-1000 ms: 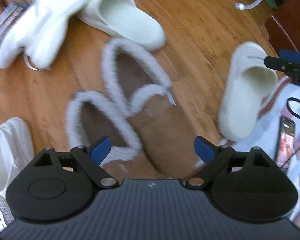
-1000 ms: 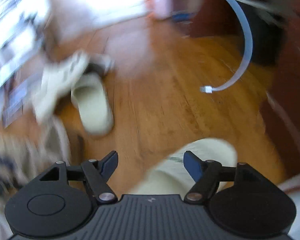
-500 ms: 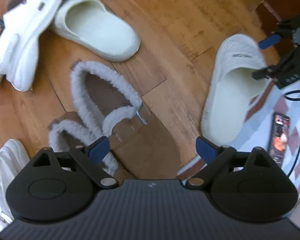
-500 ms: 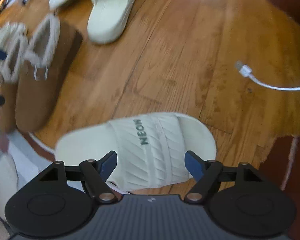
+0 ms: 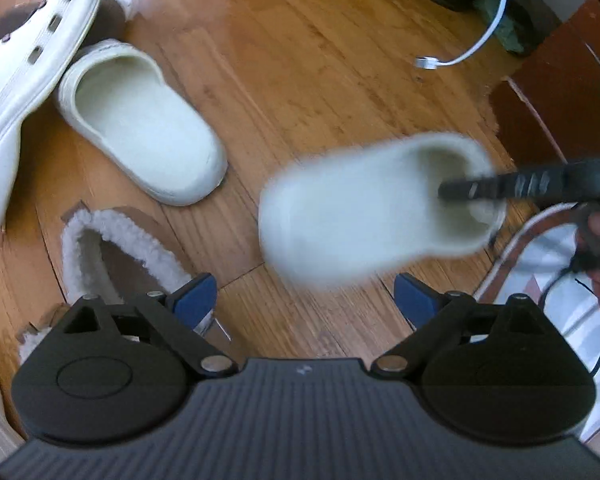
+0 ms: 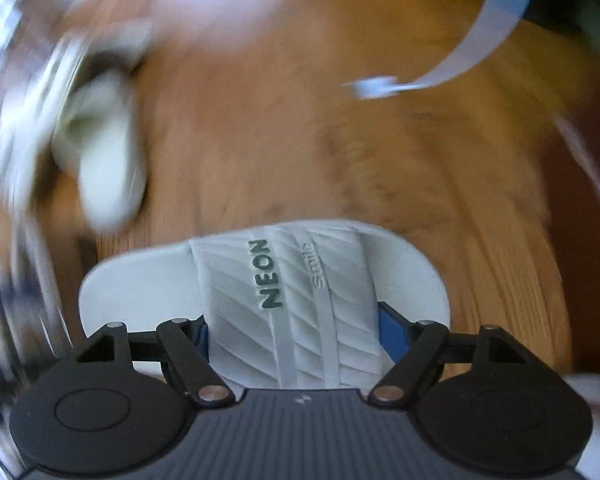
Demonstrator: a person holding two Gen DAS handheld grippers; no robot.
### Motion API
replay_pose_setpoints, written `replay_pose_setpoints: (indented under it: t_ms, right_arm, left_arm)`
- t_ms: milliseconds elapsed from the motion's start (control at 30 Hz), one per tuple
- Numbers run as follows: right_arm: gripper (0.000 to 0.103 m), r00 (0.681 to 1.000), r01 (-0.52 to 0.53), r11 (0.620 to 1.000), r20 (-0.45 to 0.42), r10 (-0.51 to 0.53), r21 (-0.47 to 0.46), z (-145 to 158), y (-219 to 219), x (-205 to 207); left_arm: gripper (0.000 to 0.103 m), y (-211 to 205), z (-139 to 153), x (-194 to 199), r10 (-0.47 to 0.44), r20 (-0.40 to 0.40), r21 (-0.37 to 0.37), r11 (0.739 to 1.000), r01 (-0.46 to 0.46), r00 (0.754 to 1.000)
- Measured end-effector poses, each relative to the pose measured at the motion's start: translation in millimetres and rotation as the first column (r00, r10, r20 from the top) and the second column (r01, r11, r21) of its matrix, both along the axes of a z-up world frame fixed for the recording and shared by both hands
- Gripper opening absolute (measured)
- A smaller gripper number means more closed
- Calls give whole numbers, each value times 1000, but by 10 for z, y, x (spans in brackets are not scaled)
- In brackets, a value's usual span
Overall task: Organize scattered shoes
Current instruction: 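Carry the NEON slide with the right tool and set it beside the cream slide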
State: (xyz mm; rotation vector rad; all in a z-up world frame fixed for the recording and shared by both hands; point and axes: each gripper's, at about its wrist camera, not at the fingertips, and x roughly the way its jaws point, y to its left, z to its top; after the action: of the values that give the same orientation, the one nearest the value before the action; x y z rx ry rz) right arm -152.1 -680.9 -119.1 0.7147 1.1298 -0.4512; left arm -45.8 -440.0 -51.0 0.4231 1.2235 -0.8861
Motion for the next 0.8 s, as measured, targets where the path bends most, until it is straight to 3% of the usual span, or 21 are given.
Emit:
replay_pose_setpoints:
  t_ms: [100,133,200,533,767,800]
  right_arm:
    - [82,976,216,975,10,-216,-54,123,75,-199]
    - [89,960,281,956,28,-280,-77,145,149,-246]
    - [94,949,314,945,49,-310,-92,132,257,-251]
    - [96,992,90,953,-56,-110,-289,115,914,94]
    - [95,997,-24,949,-82,-2,-313,77,1059,290]
    - [89,998,-34,951,-58,17,-306,57,1046,290]
  left_arm:
    - [97,-34,-44,6,11,37,11,1000,-12,999]
    - [97,-32,-94,35,27,31,19,999,-28,999]
    - [97,-13,-172,73,50,10,37,998,-51,999]
    - [97,-33,-232,161,78,-18,49,996,-77,997]
    - [102,32,-256,190,127,26,68,989,-128,992]
    - [102,54,-284,202,144,26,74,987,-145,989]
